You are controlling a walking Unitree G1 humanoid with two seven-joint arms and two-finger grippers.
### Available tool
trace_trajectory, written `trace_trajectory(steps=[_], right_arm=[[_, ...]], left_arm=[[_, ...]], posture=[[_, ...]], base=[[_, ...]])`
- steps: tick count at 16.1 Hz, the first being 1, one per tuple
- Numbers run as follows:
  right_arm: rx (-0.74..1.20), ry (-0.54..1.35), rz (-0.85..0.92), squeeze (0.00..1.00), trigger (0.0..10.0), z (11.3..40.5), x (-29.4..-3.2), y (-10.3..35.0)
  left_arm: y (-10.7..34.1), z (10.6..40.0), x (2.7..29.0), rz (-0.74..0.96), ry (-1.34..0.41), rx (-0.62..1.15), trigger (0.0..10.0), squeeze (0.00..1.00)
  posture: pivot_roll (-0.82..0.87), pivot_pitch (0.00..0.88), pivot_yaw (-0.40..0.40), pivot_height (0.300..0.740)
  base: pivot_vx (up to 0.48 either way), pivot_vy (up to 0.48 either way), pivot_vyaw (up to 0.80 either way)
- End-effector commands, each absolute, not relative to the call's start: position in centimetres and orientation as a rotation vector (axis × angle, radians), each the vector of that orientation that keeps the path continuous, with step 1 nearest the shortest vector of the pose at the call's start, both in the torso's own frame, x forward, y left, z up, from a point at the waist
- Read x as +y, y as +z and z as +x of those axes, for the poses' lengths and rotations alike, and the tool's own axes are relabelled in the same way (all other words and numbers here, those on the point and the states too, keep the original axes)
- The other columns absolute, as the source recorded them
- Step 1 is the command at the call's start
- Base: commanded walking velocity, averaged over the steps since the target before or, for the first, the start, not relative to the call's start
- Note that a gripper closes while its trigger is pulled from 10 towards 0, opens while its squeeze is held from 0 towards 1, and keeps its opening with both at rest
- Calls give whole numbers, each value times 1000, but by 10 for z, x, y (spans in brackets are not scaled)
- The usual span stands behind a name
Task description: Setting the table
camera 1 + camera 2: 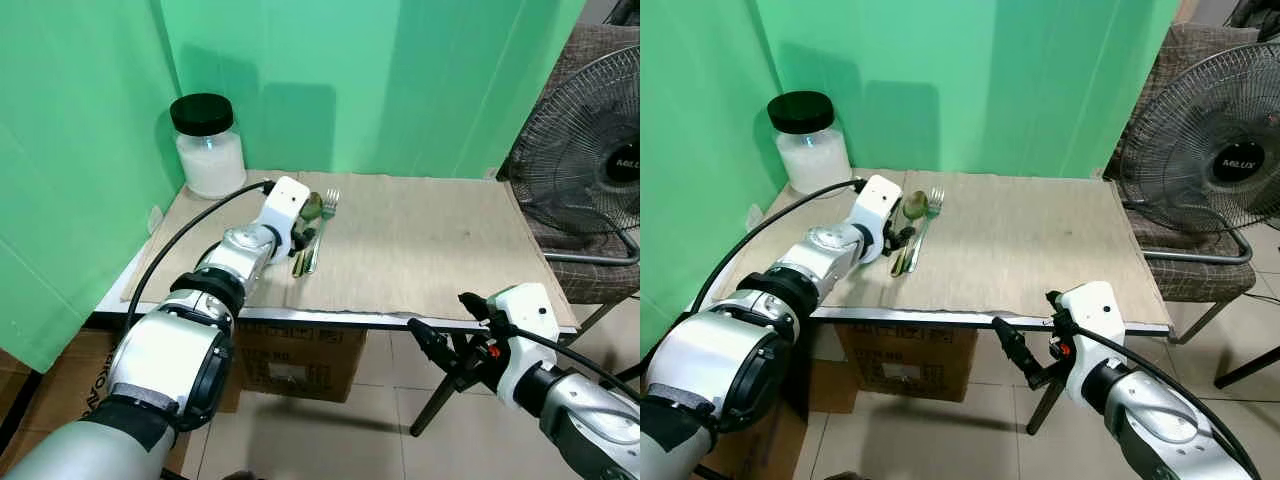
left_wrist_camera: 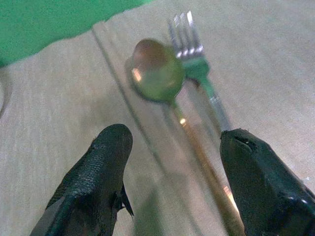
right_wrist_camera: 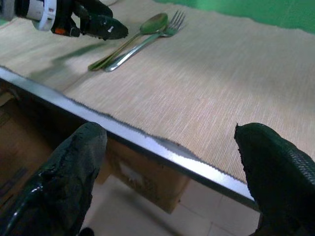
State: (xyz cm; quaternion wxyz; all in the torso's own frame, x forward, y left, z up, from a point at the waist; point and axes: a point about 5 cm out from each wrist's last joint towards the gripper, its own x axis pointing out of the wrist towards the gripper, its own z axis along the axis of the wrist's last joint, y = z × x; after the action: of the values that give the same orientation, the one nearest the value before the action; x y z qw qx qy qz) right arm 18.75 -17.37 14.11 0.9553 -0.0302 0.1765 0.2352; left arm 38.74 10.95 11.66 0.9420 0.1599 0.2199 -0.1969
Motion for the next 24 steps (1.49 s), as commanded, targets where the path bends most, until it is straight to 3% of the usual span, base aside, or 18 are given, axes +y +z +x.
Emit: trace_trajectory(steps=[1, 6, 16, 24], right_arm=[[362, 524, -62, 0, 10000, 183, -173, 145], [409, 705, -51, 0, 10000, 169, -168, 147], [442, 771, -23, 0, 10000, 151, -170, 152], [476, 795, -44, 0, 10000, 144, -172, 153]], left_arm=[[122, 390, 111, 333, -390, 442, 10000, 0], [120, 388, 102, 261, -427, 437, 10000, 0], [115, 387, 105, 341, -392, 471, 10000, 0], [104, 382, 118, 268, -309, 595, 10000, 0]], posture=[[-253, 0, 14, 740], [-265, 0, 16, 740], [-295, 0, 27, 740], [-296, 0, 18, 740]], base=[[0, 0, 0], [0, 0, 0], [0, 0, 0], [0, 0, 0]])
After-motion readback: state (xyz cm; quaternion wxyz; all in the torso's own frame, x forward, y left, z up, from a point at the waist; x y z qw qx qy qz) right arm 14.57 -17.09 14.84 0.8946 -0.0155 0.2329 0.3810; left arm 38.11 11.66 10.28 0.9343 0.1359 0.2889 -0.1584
